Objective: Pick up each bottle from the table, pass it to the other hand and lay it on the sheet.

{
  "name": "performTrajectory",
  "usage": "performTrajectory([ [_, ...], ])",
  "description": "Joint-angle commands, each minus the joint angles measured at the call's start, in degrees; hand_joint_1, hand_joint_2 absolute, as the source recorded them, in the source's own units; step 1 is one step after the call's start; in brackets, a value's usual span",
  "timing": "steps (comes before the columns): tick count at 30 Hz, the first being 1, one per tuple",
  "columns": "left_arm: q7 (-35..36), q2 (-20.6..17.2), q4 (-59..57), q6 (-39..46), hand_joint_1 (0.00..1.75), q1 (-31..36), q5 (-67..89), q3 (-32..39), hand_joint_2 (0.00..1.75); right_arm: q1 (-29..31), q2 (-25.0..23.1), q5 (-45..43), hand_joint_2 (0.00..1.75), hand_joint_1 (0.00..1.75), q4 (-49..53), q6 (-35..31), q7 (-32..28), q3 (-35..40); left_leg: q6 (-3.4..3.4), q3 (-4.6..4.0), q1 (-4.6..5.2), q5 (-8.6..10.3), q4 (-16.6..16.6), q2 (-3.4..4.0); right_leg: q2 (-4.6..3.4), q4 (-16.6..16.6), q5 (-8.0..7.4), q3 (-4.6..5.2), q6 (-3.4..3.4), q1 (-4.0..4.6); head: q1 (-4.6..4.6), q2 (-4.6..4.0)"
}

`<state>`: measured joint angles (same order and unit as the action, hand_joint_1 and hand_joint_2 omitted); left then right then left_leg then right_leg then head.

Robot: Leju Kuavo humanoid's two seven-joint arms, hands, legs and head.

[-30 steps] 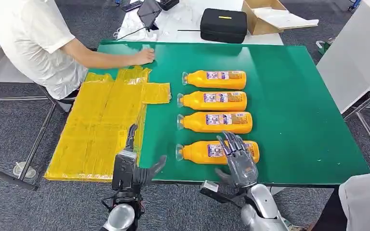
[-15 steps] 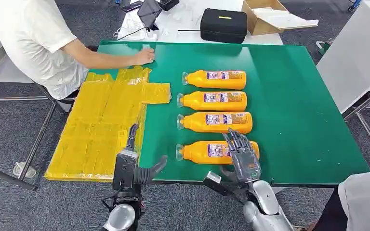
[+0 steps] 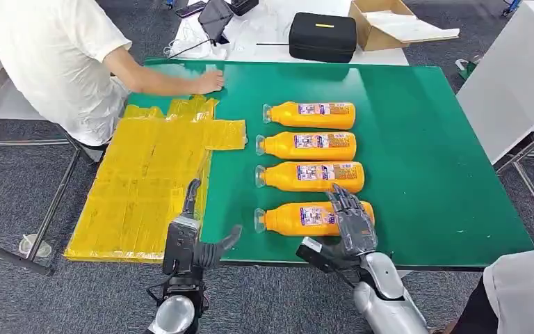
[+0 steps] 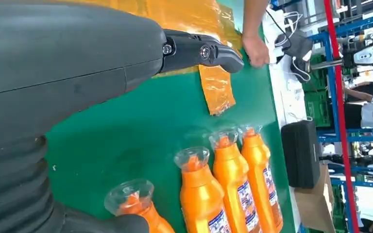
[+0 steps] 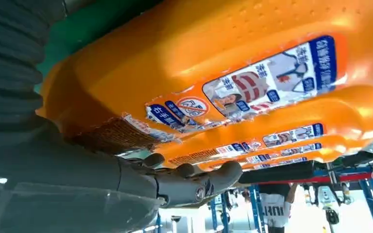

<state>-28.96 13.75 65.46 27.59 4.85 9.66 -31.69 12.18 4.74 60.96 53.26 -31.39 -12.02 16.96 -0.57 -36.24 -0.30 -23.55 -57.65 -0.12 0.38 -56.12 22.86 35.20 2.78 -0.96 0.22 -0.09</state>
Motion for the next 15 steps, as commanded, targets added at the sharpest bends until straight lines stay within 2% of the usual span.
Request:
performTrajectory([
  [1,-0.1,-1.9,-0.5,0.8,0.0,1.3,1.1,-1.3,1.75,5.8,0.7,-0.2,1.75,0.0,-10.6,2.5,1.8,0.3,0.01,0.24,-0.02,-0.06,0.0,0.11,-0.12,0.0,0.01,-0.22,-0.09,0.03,0.0,0.0],
  [9,-0.1,-1.9,-0.5,0.8,0.0,1.3,1.1,-1.4,1.75,6.0,0.6,-0.3,1.75,0.0,-11.1,2.7,1.9,0.3,0.0,0.23,-0.02,-0.01,0.0,0.0,0.0,0.1,0.01,-0.23,-0.06,0.02,0.0,0.0],
  [12,-0.1,-2.0,0.2,0.5,0.0,1.3,0.8,-1.3,1.75,7.3,0.2,-0.7,1.75,0.0,-14.3,5.4,2.2,0.4,0.02,0.53,-0.1,-0.16,0.0,0.07,-0.08,0.1,0.11,-0.54,-0.17,0.12,0.0,0.0],
  [14,0.1,-2.0,0.4,0.5,0.0,1.1,1.0,-1.4,1.75,7.8,0.2,-1.6,1.75,0.0,-15.6,8.4,2.5,0.5,0.01,0.4,-0.06,-0.08,0.0,0.05,-0.06,0.1,0.05,-0.4,-0.11,0.07,0.0,0.0],
  [15,0.2,-2.1,0.3,0.3,0.0,1.1,1.0,-1.4,1.75,7.9,0.4,-1.8,1.75,0.19,-15.9,9.4,2.6,0.6,0.01,0.36,-0.05,-0.06,0.0,0.04,-0.05,0.1,0.03,-0.35,-0.1,0.06,-0.02,0.0],
])
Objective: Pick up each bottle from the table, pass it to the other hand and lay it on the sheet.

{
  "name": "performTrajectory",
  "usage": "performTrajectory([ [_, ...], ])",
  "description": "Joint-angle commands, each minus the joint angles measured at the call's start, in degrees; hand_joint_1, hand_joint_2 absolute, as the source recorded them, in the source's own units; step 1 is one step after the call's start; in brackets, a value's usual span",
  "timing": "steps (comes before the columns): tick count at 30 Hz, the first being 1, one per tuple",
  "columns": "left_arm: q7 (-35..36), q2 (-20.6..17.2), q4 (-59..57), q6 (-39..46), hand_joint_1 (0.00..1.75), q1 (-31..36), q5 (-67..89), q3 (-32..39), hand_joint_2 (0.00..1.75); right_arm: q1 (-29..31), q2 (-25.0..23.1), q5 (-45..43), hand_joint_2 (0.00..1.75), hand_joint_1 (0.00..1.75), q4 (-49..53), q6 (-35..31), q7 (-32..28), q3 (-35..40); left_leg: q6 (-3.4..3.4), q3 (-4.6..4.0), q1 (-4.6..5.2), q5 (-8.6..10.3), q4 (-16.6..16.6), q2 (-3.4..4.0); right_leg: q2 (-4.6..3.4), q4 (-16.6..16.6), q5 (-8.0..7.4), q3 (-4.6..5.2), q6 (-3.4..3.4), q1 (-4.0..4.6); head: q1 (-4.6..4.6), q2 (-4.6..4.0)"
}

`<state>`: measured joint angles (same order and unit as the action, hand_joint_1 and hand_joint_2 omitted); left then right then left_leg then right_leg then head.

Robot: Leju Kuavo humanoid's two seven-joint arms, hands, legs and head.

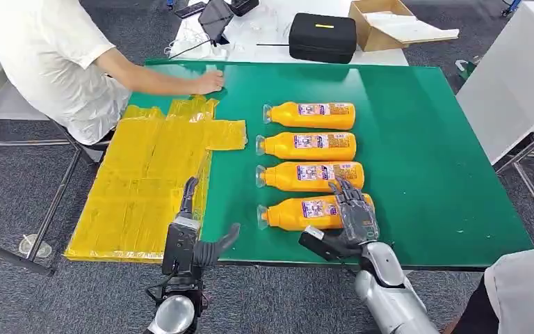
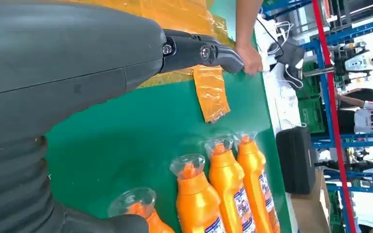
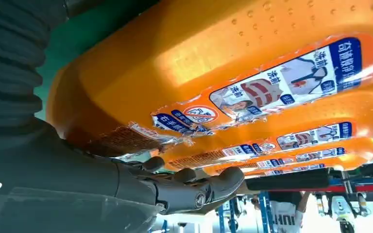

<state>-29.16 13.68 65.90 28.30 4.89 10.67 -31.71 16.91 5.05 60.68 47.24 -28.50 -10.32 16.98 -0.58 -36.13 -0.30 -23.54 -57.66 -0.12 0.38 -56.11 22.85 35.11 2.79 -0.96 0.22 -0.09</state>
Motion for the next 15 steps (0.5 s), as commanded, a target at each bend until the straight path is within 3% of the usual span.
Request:
performTrajectory([
  [1,0.5,-1.9,-0.2,-0.6,0.0,1.2,-0.2,-1.3,1.75,3.7,0.6,-1.8,1.75,1.62,-10.8,9.5,1.3,1.2,0.01,0.21,-0.03,-0.02,0.0,0.01,-0.01,0.1,0.01,-0.22,-0.07,0.04,0.0,0.0],
  [2,0.5,-1.9,-0.3,-0.9,0.0,1.3,-0.2,-1.3,1.75,4.2,1.2,-2.1,1.75,1.75,-11.8,12.1,2.1,1.6,0.02,0.35,-0.06,-0.06,0.0,0.01,-0.01,0.1,0.03,-0.37,-0.11,0.07,0.0,0.0],
  [9,0.4,-1.2,-1.4,-2.2,0.0,2.3,-1.4,-1.6,1.75,8.5,3.7,-1.4,1.75,1.75,-17.3,21.3,3.2,5.6,-0.03,0.84,-0.08,-0.05,0.0,0.08,0.03,0.2,-0.03,-0.6,-0.12,0.09,0.0,0.0],
  [15,0.3,-1.1,-1.5,-2.2,0.0,2.4,-1.5,-1.7,1.75,8.8,3.8,-1.5,1.75,1.75,-17.5,21.8,3.1,5.8,-0.11,0.95,-0.05,-0.14,0.0,0.08,0.01,0.2,0.07,-0.31,-0.15,0.07,0.06,0.0],
])
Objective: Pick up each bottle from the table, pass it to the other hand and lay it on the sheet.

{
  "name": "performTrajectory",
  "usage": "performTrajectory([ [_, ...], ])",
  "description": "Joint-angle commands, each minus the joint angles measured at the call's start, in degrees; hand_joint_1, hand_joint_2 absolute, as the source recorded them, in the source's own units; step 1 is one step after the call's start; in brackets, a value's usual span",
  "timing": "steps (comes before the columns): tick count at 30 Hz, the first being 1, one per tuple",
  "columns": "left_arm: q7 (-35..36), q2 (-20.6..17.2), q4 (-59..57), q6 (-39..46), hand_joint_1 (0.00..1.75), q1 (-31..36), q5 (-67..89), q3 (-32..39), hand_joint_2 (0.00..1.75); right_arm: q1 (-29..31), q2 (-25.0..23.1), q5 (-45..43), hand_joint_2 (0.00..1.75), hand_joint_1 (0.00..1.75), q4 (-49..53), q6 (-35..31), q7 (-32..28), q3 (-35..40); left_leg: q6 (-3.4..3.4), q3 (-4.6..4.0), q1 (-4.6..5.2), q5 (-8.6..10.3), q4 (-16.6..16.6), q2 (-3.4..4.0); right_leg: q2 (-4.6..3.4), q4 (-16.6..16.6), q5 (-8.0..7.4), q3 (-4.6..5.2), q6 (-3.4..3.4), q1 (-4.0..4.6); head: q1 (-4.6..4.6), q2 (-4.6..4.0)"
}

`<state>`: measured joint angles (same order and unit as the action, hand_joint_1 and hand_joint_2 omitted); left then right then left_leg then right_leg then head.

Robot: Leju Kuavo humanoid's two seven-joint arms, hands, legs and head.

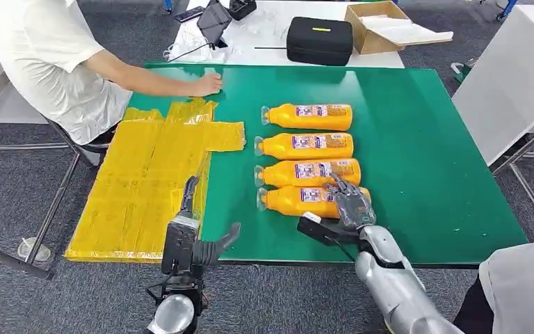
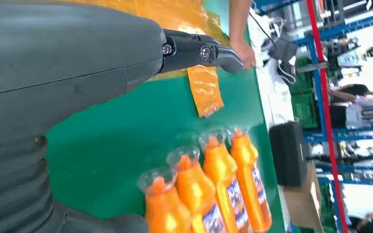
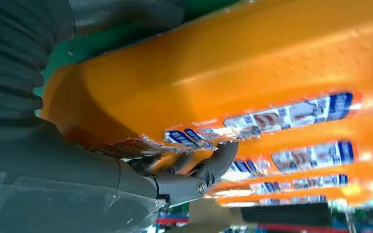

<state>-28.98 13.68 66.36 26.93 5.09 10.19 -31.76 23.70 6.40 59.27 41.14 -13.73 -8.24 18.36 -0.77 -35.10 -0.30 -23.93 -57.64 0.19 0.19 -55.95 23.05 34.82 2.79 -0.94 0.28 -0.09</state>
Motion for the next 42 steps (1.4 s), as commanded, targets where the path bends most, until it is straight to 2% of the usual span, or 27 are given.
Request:
performTrajectory([
  [1,0.1,-1.1,-2.0,-0.8,0.0,2.2,-1.1,-1.6,1.75,2.0,2.4,-0.1,1.75,1.75,-11.4,7.0,1.1,4.4,0.08,-0.07,-0.05,0.25,0.0,-0.22,0.2,0.0,-0.13,-0.02,-0.15,0.05,0.0,0.0],
  [5,0.0,-1.0,-2.3,-0.9,0.0,2.4,-1.2,-1.8,1.75,2.6,2.8,0.1,1.75,1.75,-12.1,8.3,1.3,5.1,0.08,-0.09,-0.07,0.28,-0.1,-0.27,0.25,0.0,-0.15,-0.03,-0.16,0.06,0.0,0.0],
  [7,-0.4,-0.7,-3.0,-1.1,0.0,3.0,-1.5,-2.1,1.75,3.9,3.2,-0.7,1.75,1.75,-13.7,12.5,0.8,6.0,0.0,-0.02,-0.06,0.17,0.0,-0.26,0.24,0.0,-0.07,-0.1,-0.12,0.06,-0.04,0.0],
  [8,-1.6,-0.6,-4.3,-1.6,0.0,3.8,-2.8,-3.4,1.75,-0.3,4.7,-9.3,1.75,1.75,-10.3,16.4,-6.4,7.2,0.0,0.25,-0.06,0.05,0.1,-0.29,0.26,0.1,-0.02,-0.38,0.03,0.06,-0.04,0.0],
  [10,-1.8,-0.7,-4.6,-1.9,0.0,3.9,-3.2,-3.5,1.75,-1.8,4.6,-13.4,1.75,1.75,-8.6,16.8,-9.8,6.1,-0.04,0.57,-0.08,0.1,0.1,-0.33,0.33,0.3,-0.01,-0.75,0.04,0.08,-0.06,0.0],
  [13,-2.0,-0.7,-4.7,-1.9,0.0,3.9,-3.4,-3.6,1.75,-2.4,4.4,-14.5,1.75,1.75,-7.9,16.7,-10.4,5.8,-0.06,0.83,-0.12,0.23,0.2,-0.5,0.48,0.5,-0.02,-1.14,0.06,0.12,-0.06,0.0],
  [14,-2.1,-0.7,-4.7,-2.5,0.0,3.8,-4.1,-3.5,1.75,-3.4,3.8,-18.3,1.75,1.75,-6.2,17.4,-13.9,3.9,-0.1,1.16,-0.1,0.07,0.1,-0.36,0.34,0.4,0.04,-1.43,0.1,0.1,-0.06,0.0],
  [17,-2.3,-0.9,-4.0,-5.0,0.0,3.0,-8.0,-2.7,1.75,-7.0,2.0,-24.5,1.75,1.75,1.8,15.0,-19.9,1.6,-0.09,1.32,-0.13,-0.14,0.1,-0.29,0.27,0.5,0.01,-1.57,0.09,0.14,-0.06,0.0],
  [19,-2.4,-1.2,-3.8,-5.4,0.0,2.9,-8.5,-2.8,1.75,-7.7,1.7,-24.8,1.75,1.75,4.3,15.0,-18.7,2.2,-0.03,1.65,-0.12,-0.39,0.0,0.09,-0.06,0.4,0.13,-1.79,0.13,0.17,-0.04,0.0],
  [20,-2.4,-1.2,-3.8,-5.4,0.0,2.9,-8.5,-2.8,1.75,-7.7,1.7,-24.8,1.75,1.75,4.3,15.0,-18.7,2.2,-0.01,1.49,-0.15,-0.36,0.1,0.12,-0.06,0.4,0.08,-1.65,0.04,0.23,0.0,0.0],
  [22,-2.4,-1.2,-3.8,-5.4,0.0,2.9,-8.5,-2.8,1.75,-7.7,1.8,-24.8,1.75,1.75,4.3,15.0,-18.7,2.2,-0.03,1.63,-0.11,-0.49,0.1,0.32,-0.19,0.4,0.14,-2.36,0.08,0.19,-0.04,0.0],
  [29,-2.4,-1.2,-3.8,-5.4,0.0,3.0,-8.5,-2.8,1.75,-7.7,2.0,-24.8,1.75,1.75,4.3,15.0,-18.7,2.2,-0.03,1.49,-0.22,-0.47,0.0,0.38,-0.26,0.4,0.16,-2.11,0.08,0.27,-0.04,0.0],
  [31,-2.4,-1.2,-3.8,-5.4,0.0,3.0,-8.5,-2.8,1.75,-7.7,2.0,-24.8,1.75,1.75,4.3,15.0,-18.7,2.2,-0.03,1.19,-0.25,-0.34,0.1,0.24,-0.14,0.4,0.06,-1.86,0.01,0.29,-0.02,0.0],
  [34,-2.4,-1.2,-3.8,-5.4,0.0,3.0,-8.5,-2.8,1.75,-7.7,2.0,-24.8,1.75,1.75,4.3,15.0,-18.7,2.2,-0.04,1.46,-0.25,-0.48,0.0,0.4,-0.27,0.4,0.17,-2.07,0.08,0.24,-0.06,0.0],
  [38,-4.1,-1.4,-2.0,-4.2,0.0,1.0,-12.3,-1.4,1.75,-11.8,-1.9,-30.0,1.75,1.75,14.3,8.8,-22.1,-2.4,-0.01,1.29,-0.26,-0.42,0.1,0.33,-0.22,0.4,0.13,-1.95,0.03,0.26,-0.04,0.0],
  [42,-4.4,-2.2,0.8,-8.8,0.0,-1.1,-19.0,-1.2,1.75,-14.1,-4.7,-32.5,1.75,1.75,20.0,3.0,-22.3,-4.8,0.03,1.04,-0.25,-0.44,0.1,0.43,-0.34,0.3,0.16,-1.75,-0.01,0.25,-0.06,0.0],
])
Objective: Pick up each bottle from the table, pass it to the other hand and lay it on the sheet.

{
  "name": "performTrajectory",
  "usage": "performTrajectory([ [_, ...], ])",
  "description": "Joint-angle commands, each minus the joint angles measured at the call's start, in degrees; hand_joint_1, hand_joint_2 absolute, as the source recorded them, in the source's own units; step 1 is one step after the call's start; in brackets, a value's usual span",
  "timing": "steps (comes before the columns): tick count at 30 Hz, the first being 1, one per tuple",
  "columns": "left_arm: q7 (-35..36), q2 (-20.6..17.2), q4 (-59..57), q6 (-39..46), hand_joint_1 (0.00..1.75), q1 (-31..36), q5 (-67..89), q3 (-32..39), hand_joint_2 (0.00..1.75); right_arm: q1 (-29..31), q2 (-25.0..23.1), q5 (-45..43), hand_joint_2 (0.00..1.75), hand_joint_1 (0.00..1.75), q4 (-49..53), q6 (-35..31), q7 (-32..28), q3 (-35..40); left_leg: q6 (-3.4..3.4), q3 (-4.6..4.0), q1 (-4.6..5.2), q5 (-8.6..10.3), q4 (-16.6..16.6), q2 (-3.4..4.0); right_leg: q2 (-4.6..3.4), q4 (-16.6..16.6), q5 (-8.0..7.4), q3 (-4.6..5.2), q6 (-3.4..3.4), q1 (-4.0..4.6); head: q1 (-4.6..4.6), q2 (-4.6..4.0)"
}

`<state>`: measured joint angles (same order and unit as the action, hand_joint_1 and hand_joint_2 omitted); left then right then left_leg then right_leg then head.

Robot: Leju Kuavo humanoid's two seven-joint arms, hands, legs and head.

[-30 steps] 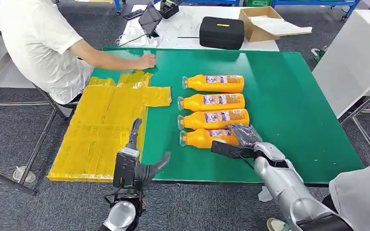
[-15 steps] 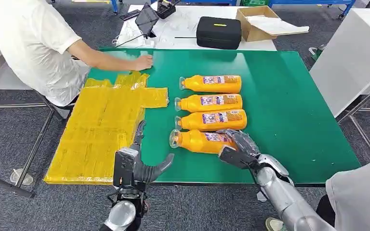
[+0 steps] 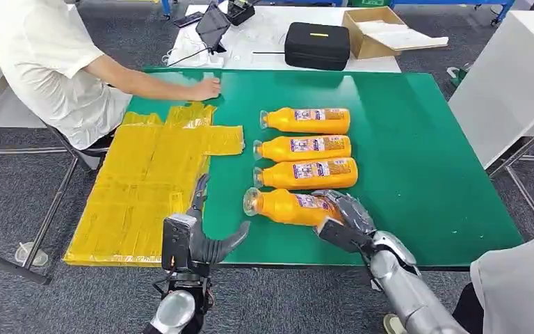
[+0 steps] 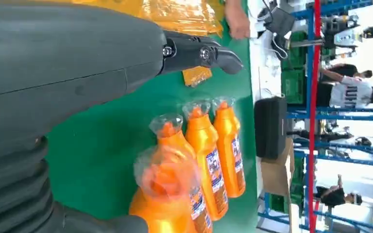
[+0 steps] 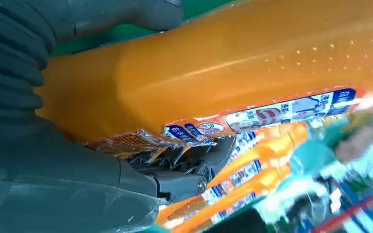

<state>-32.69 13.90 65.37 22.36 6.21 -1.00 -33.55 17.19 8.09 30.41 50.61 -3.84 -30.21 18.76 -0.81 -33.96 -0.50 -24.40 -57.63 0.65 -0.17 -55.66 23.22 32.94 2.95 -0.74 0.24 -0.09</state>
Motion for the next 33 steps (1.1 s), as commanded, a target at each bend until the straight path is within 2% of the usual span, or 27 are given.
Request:
performTrajectory([
  [1,-0.6,-2.7,2.3,-4.9,0.0,-2.5,-8.8,0.5,1.75,-7.7,-6.7,-3.4,1.75,1.75,10.6,-8.1,-0.5,-5.5,0.06,-0.12,-0.03,0.0,0.0,0.01,-0.05,0.0,0.01,0.16,-0.13,0.04,-0.02,0.0],
  [5,0.3,-3.4,4.5,-9.0,0.0,-4.3,-14.4,0.7,1.75,-8.9,-8.7,-5.8,1.75,1.75,12.1,-12.1,-3.1,-7.5,0.09,-0.49,-0.02,0.02,0.0,-0.01,-0.05,0.0,0.02,0.5,-0.13,0.05,-0.02,0.0],
  [6,0.6,-3.4,5.0,-11.6,0.0,-4.7,-17.9,1.1,1.75,-9.8,-10.2,-8.1,1.75,1.75,13.9,-14.2,-5.9,-8.7,0.07,-0.63,-0.05,0.03,0.0,-0.08,-0.03,-0.1,0.03,0.6,-0.08,0.03,-0.04,0.0],
  [10,1.2,-3.7,5.6,-12.2,0.0,-5.5,-22.5,1.6,1.75,-11.6,-11.2,-9.1,1.75,1.75,18.9,-16.2,-5.5,-7.0,0.07,-1.02,-0.04,0.08,0.0,-0.2,0.13,-0.1,0.05,0.9,-0.07,0.01,-0.02,0.0],
  [15,1.7,-4.7,6.4,-13.1,0.0,-6.9,-28.0,1.0,1.75,-13.4,-11.1,-10.1,1.75,1.75,23.8,-17.8,-4.8,-6.4,0.1,-1.01,-0.02,0.01,0.0,-0.23,0.14,-0.1,0.15,0.92,-0.14,0.0,-0.02,0.0],
  [19,1.4,-5.4,5.9,-16.3,0.0,-6.6,-29.7,-0.7,1.75,-12.8,-11.1,-10.6,1.75,1.75,23.4,-18.0,-5.2,-6.8,0.07,-1.23,-0.01,0.1,0.0,-0.25,0.17,-0.1,0.05,1.13,-0.05,-0.02,-0.02,0.0],
  [29,1.4,-5.2,5.9,-16.3,0.0,-6.4,-29.7,-0.7,1.75,-12.5,-11.1,-10.6,1.75,1.75,23.3,-17.9,-5.1,-6.8,0.08,-1.14,-0.03,0.05,0.0,-0.27,0.18,-0.1,0.1,1.02,-0.09,0.0,-0.02,0.0],
  [33,0.6,-4.9,6.3,-19.3,0.0,-5.3,-29.8,-1.3,1.75,-10.0,-11.3,-11.1,1.75,1.64,20.0,-17.2,-5.5,-6.0,0.07,-1.25,-0.03,0.1,0.0,-0.24,0.17,-0.1,0.05,1.14,-0.05,0.0,-0.02,0.0],
])
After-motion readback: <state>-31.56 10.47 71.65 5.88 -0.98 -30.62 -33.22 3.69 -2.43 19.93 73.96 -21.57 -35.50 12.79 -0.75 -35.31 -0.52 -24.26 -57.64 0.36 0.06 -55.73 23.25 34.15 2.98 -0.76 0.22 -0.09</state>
